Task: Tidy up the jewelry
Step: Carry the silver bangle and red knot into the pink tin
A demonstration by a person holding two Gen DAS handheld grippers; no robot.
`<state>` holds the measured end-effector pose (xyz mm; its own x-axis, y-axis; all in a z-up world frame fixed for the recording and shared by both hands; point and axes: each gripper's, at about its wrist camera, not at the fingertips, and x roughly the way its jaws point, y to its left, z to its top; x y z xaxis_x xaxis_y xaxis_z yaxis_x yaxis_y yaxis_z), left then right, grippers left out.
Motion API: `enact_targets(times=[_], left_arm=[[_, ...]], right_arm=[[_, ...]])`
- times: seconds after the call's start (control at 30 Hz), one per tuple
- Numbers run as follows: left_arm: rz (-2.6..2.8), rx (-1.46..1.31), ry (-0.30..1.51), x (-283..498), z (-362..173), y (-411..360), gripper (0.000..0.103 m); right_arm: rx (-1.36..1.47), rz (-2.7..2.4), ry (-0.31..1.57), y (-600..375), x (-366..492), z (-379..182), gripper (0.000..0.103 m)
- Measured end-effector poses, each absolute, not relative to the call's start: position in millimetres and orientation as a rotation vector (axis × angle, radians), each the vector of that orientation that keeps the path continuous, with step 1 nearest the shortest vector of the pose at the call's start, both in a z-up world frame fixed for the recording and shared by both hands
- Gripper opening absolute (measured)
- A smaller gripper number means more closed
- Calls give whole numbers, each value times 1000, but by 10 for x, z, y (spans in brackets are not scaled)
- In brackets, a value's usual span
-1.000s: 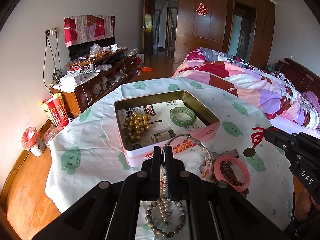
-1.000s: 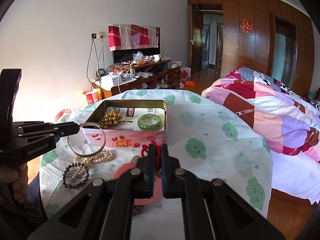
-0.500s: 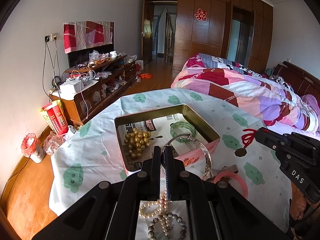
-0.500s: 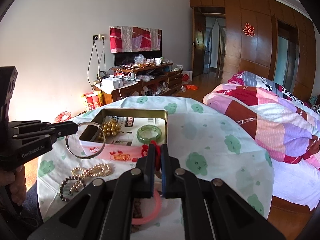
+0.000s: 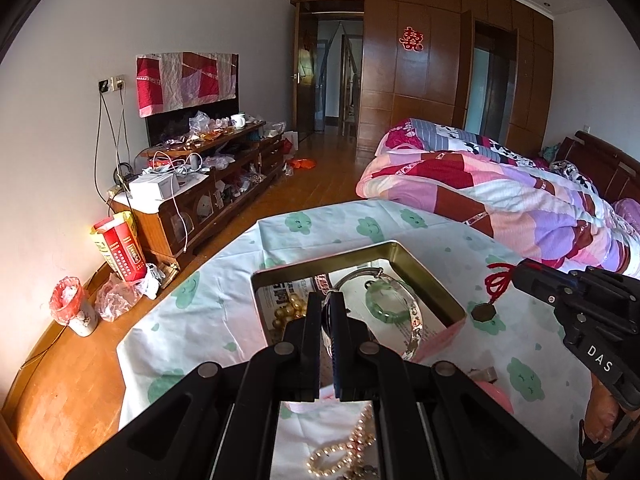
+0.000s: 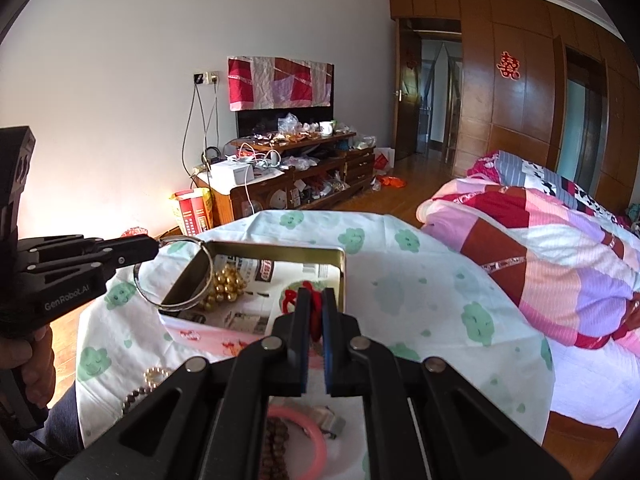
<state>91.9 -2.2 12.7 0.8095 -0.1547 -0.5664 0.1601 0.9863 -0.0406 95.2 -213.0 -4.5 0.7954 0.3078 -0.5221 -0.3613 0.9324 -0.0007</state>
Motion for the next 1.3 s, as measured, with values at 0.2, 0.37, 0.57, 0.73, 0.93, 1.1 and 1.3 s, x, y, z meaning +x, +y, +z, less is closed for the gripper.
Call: enact_targets(times=[0.2,0.37,0.57,0.73,0.93,1.1,1.3], left_arm=[[-153,16,612,1083,109,-11,3],[-148,32,619,1187,82,-47,3],[-147,51,636,1307,13,-105,3],[-146,64,646,1399,-29,-143,3],[-141,73,665,1507,-93,-166,3],[-136,74,688,1565,-168,-169,3],[-136,74,716,1621,-263,-156,3]], right_arm=[[-112,379,543,-2016,1111,-9,7],[-124,389,542,-1925,1218,-11,7],[-132,393,556,-1863,1324,-44,7],[-125,389,579,-1845,1441,-99,7],[-126,385,606,-1816,1548,-172,7],[-132,388,619,-1760,1588,-211,7],[-138,384,637,-1718,1655,-265,7]])
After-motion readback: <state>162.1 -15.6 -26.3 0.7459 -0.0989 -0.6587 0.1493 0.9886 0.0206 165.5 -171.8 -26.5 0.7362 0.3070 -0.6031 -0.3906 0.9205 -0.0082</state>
